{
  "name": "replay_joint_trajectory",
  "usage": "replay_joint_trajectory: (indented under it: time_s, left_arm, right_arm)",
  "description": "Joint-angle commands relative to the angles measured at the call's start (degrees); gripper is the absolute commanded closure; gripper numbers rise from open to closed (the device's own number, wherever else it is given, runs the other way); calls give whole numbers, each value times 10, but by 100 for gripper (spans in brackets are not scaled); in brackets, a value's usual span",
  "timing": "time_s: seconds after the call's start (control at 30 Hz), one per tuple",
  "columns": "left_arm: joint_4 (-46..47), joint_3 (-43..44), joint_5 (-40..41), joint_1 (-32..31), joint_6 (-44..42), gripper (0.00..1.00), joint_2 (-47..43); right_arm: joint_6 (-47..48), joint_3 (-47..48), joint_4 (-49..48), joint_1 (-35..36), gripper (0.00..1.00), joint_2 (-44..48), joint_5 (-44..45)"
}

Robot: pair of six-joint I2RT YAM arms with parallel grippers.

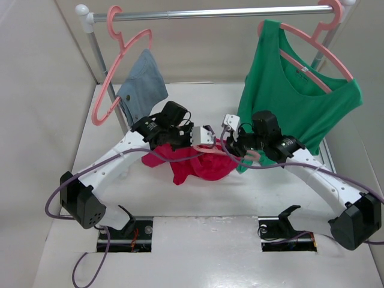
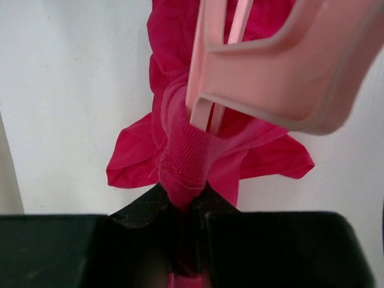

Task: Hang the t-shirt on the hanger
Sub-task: Place tshirt on hanger

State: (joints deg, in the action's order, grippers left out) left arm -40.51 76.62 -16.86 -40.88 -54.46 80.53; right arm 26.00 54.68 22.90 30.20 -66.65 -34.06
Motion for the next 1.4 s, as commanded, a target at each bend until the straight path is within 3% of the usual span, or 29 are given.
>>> replay_joint_trajectory:
  time_s: [0.0,0.07,0.1,0.27,0.3,0.4,0.57,0.77,1.1,1.23,1.37]
  left_arm:
    - [11,11,-1,13,63,100,-12]
    - [24,-1,23,19,87,100,-19]
    - [39,-15,34,24,102,100,-19]
    - [50,-25,55,45,192,100,-24]
    - [50,-25,55,50,201,100,-24]
    - [56,-30,55,50,218,100,-24]
    - [61,-31,55,56,239,100,-24]
    - [61,-36,48,56,259,100,-19]
    - [67,-36,48,61,283,100,-13]
    - [67,-36,62,74,297,100,1]
    - [54,-31,41,101,321,100,15]
  right_arm:
    - [-53,85,-53,13,72,-14,82]
    - [-69,108,-46,13,62,-19,145]
    - [-78,117,-46,13,47,-19,169]
    - [-126,138,-46,30,34,2,301]
    - [-132,138,-46,38,34,2,355]
    - [-160,113,-63,57,34,17,379]
    - [-183,33,-115,88,54,-2,269]
    - [-213,20,-196,130,42,-105,253]
    - [-206,2,-300,136,50,-218,254]
    - [-191,-33,-326,152,53,-185,295]
    - [-205,-91,-362,159,49,-86,337]
